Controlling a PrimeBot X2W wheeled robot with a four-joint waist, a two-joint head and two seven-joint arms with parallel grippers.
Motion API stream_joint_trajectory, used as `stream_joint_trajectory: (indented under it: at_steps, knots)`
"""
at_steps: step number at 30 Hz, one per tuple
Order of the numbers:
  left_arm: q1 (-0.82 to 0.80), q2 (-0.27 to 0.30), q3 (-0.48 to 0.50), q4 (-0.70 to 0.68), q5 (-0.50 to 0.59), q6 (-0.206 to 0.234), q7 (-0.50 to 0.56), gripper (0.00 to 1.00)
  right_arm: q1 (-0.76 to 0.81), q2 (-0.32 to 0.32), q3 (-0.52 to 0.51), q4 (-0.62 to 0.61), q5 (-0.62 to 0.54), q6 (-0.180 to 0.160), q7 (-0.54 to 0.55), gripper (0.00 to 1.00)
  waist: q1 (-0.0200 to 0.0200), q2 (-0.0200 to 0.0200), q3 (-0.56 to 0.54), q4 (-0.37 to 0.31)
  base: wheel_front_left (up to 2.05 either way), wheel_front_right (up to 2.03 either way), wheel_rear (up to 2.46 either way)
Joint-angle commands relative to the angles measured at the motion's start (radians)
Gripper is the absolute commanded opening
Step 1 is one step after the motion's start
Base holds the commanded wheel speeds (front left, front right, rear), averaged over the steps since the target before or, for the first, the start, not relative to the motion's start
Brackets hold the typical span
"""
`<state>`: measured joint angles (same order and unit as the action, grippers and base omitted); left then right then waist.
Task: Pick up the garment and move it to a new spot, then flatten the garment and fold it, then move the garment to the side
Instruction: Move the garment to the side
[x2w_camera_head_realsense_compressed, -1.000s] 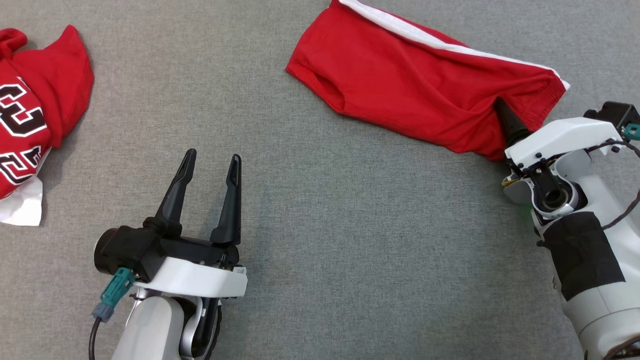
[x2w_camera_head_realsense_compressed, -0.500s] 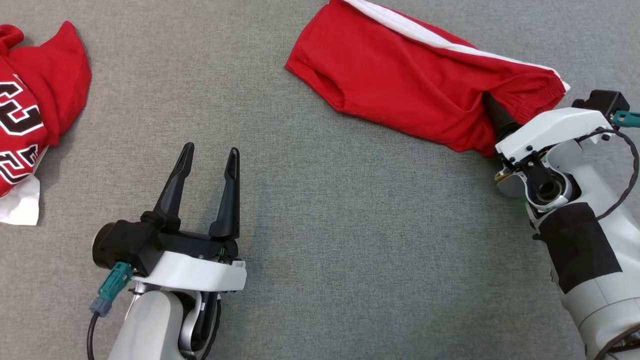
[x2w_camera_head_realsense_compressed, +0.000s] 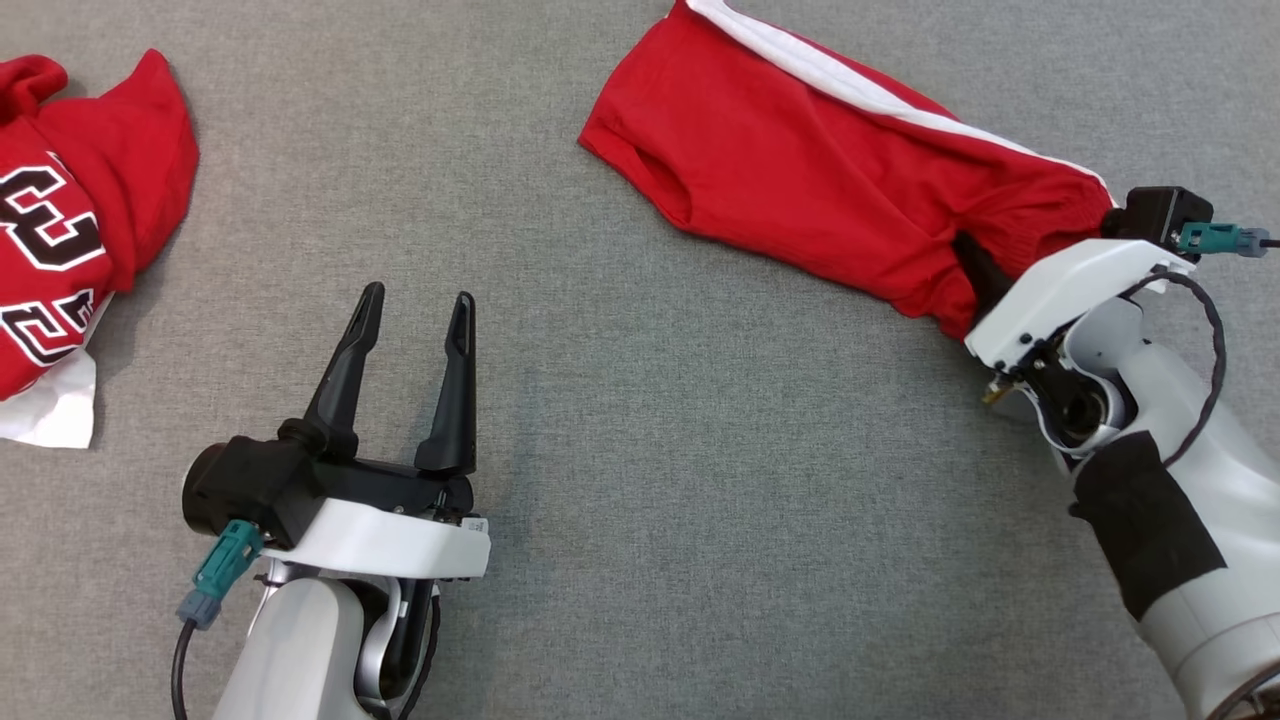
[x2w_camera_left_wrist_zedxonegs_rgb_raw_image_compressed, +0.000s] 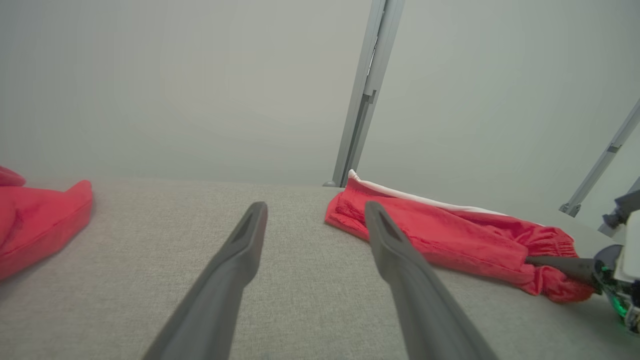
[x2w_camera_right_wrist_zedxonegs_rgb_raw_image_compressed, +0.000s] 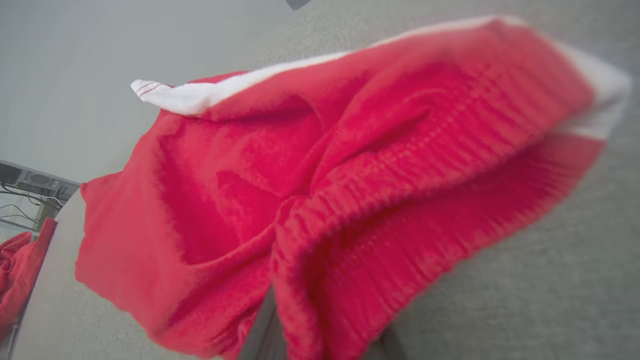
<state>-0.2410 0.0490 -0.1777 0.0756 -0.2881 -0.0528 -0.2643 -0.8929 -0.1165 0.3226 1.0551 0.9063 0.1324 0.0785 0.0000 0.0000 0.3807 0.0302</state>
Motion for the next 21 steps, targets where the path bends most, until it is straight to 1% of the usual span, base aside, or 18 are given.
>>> stream_joint_trajectory:
  at_steps: [1, 3, 7, 9, 15, 21]
  knots:
    - [-0.014, 0.003, -0.003, 0.002, -0.003, -0.003, 0.0, 1.0, 0.054, -0.033, 0.018, 0.013, -0.015, -0.005, 0.004, 0.0, 0.0, 0.0, -0.004, 0.003, 0.0, 0.0, 0.0]
    - [-0.011, 0.004, -0.008, 0.004, -0.008, -0.001, 0.001, 1.0, 0.057, -0.057, 0.034, -0.016, -0.021, -0.005, 0.004, 0.0, 0.0, 0.0, -0.01, 0.008, 0.0, 0.0, 0.0]
    - [0.005, 0.004, -0.009, 0.008, -0.012, 0.009, 0.0, 1.0, 0.082, -0.084, 0.073, -0.122, 0.0, -0.004, 0.025, 0.0, 0.0, 0.0, -0.026, 0.007, 0.0, 0.0, 0.0]
    - [0.013, 0.004, -0.005, 0.011, -0.013, 0.011, 0.001, 1.0, 0.102, -0.108, 0.095, -0.159, -0.001, -0.002, 0.04, 0.0, 0.0, 0.0, -0.037, 0.002, 0.0, 0.0, 0.0]
    - [0.022, 0.004, -0.013, 0.013, -0.013, 0.006, 0.001, 1.0, 0.138, -0.176, 0.162, -0.212, -0.057, -0.002, 0.063, 0.0, 0.0, 0.0, -0.066, -0.009, 0.0, 0.0, 0.0]
    - [0.029, 0.004, -0.025, 0.016, -0.016, 0.012, 0.001, 1.0, 0.149, -0.273, 0.248, -0.267, -0.135, -0.002, 0.089, 0.0, 0.0, 0.0, -0.084, -0.008, 0.0, 0.0, 0.0]
